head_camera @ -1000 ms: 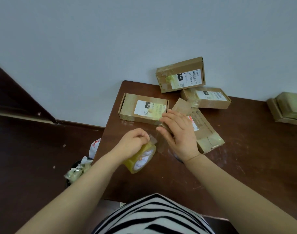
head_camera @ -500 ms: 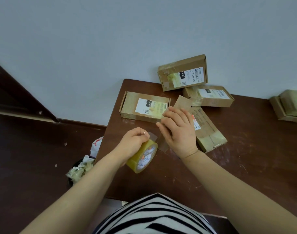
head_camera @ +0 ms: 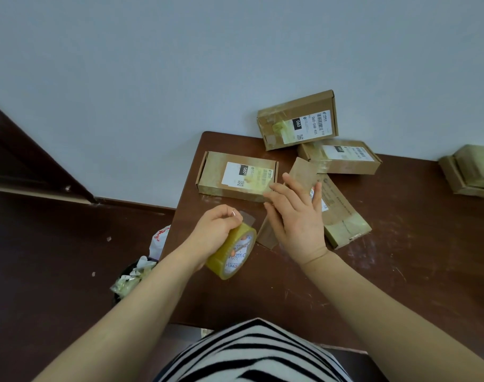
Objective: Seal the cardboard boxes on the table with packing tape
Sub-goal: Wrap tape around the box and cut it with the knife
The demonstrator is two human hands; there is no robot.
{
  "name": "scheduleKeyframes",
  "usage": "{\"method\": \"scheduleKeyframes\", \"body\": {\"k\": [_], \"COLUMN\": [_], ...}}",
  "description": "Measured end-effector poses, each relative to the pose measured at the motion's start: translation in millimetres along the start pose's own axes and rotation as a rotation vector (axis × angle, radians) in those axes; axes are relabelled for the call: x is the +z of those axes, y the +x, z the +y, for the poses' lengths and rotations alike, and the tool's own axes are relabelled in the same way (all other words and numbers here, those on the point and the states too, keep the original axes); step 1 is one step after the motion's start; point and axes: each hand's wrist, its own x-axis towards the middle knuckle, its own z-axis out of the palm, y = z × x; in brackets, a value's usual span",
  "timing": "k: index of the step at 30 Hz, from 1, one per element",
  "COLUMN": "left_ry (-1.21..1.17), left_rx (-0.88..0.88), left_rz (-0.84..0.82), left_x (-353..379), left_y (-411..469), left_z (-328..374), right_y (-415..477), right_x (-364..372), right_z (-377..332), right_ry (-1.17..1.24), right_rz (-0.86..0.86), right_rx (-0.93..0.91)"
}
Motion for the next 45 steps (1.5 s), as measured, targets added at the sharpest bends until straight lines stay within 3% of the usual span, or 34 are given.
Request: {"method": "scheduleKeyframes", "body": {"k": [3,6,8,10,13,18,23,26,29,33,45], "left_ry": [-0.003,-0.048,-0.118,-0.211,-0.297,-0.348,-0.383,-0.388,-0.380,-0.266,-0.236], "left_rx": [0.005,0.004,-0.004,-0.021,-0.027,-0.041,-0.065,-0.051,-0.019,0.050,0.165], "left_rz": [0.006,0.025,0.046,0.056,0.082,0.087,0.060,0.039,0.003,-0.006,-0.061], "left_x": [-2,-11,-19,-26,-36,-40,-30,-20,-7,11,33], "left_y": [-3,-5,-5,-5,-3,0,1,1,1,0,-7], "left_z": [3,8,12,17,20,19,18,18,17,19,11], "right_y": [-1,-3,-6,-15,-38,-70,-77,-64,-38,-5,0], "right_x": [-5,-15,-18,-13,4,24,25,16,-6,-25,-29], "right_z": [2,16,24,30,37,46,61,49,8,-29,-20], "right_ry": [0.250,0.441,0.559,0.638,0.612,0.765,0.528,0.356,0.703,0.939,0.809], "right_rz": [-0.075,0.105,0.166,0.124,0.010,-0.116,-0.323,-0.244,-0.075,-0.154,-0.151], "right_rx": [0.181,0.347,0.578,0.773,0.872,1.093,0.978,0.896,0.817,0.728,0.693]}}
